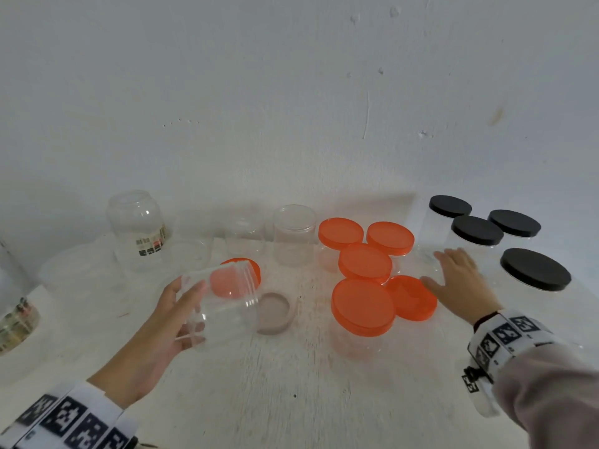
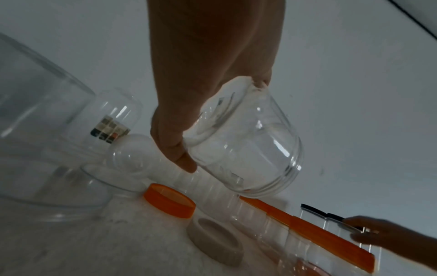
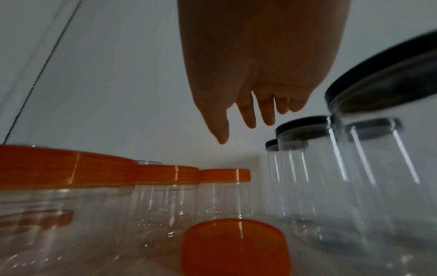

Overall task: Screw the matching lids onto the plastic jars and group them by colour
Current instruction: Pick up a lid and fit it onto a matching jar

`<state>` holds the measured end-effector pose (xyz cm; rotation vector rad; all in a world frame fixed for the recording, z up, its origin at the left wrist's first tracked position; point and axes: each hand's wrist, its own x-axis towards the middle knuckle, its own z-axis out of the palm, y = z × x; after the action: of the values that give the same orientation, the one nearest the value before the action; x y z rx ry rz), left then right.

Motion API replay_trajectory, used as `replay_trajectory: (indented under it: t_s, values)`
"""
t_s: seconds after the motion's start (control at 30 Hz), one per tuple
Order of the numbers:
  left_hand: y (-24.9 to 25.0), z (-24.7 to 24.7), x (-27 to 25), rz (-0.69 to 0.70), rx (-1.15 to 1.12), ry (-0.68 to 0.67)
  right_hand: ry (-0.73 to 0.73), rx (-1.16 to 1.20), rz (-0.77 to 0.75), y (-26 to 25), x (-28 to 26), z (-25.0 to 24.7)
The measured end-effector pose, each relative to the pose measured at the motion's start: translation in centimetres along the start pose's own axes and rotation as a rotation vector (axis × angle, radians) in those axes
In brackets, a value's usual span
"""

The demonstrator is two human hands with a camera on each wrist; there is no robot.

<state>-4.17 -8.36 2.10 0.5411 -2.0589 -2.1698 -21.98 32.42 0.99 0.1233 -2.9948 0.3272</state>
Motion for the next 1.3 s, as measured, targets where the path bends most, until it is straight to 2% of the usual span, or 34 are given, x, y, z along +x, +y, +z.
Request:
replay_trajectory:
  t_s: [0.2,0.3,0.63,0.77,1.0,1.13,1.3]
  values:
    - [-0.7,1.3,0.0,-0.1,-0.108,-0.049,-0.317,0.032,0.114,-1.7,1.5,3.1]
    - [-1.4,1.4,0.0,-0.134,-0.135,-0.081,-0.38,0.018,0.171,-2.6,1.7,4.1]
    - [-2.4,1.6,-0.5,-0.214,-0.062,-0.11,-0.339,-0.067,0.261,-3.3,1.9,4.3]
    - [-2.1,1.9,-0.7,-0.19,0.096,-0.154,-0.28,-0.101,0.3,-3.2,1.8,2.5]
    - [-2.6,2.5,-0.5,-0.139,0.342,-0.19,-0.116,0.046,0.26,-2.8,1.7,-1.8]
    - [-2.8,2.9,-0.3,-0.075,0.427,-0.219,-0.064,0.172,0.182,-4.3,1.3,-3.6]
    - [-3.8,3.2,-0.1,-0.062,0.502,-0.276,-0.061,0.273,-0.042,-8.5,-0.4,-5.1]
